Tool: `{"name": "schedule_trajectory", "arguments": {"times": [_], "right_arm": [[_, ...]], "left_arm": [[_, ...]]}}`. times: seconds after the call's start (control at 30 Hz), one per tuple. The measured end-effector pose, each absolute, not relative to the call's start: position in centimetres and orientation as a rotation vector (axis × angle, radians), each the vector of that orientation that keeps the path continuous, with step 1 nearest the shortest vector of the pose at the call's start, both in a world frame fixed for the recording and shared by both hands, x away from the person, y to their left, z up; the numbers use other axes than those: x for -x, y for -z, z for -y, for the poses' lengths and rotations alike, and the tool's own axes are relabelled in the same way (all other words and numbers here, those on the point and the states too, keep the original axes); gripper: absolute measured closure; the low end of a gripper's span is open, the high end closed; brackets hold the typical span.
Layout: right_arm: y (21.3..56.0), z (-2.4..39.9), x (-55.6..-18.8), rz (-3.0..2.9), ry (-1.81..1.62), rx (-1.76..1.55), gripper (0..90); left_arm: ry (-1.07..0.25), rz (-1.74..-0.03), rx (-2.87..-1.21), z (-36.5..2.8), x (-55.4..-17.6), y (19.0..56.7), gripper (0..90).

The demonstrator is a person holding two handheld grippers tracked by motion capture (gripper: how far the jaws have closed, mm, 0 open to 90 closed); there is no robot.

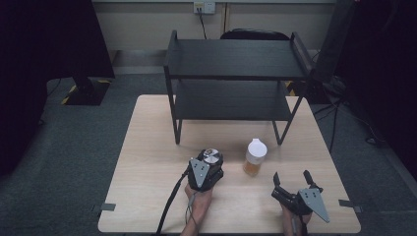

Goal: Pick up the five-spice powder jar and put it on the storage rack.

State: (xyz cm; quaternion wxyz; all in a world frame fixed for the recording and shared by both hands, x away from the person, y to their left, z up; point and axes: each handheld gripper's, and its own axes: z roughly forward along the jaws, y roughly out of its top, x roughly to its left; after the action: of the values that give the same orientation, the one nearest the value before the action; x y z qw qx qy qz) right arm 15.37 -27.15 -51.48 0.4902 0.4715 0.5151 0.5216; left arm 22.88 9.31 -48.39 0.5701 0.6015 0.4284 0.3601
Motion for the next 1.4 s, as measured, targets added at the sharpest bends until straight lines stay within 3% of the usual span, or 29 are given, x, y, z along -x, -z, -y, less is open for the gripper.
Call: {"name": "schedule_trajectory", "arguments": {"times": [0.8,1.4], "right_arm": [[51.5,27.1,-15.4,-1.250,-1.265,-1.146,0.0],[51.5,27.1,-15.4,-1.250,-1.264,-1.146,0.0]], "left_arm": [[-0.752,-0.866,-1.443,-12.9,-22.9,46.3,35.2],[-0.633,-0.740,-1.471,-16.5,-24.1,42.6,35.2]]}}
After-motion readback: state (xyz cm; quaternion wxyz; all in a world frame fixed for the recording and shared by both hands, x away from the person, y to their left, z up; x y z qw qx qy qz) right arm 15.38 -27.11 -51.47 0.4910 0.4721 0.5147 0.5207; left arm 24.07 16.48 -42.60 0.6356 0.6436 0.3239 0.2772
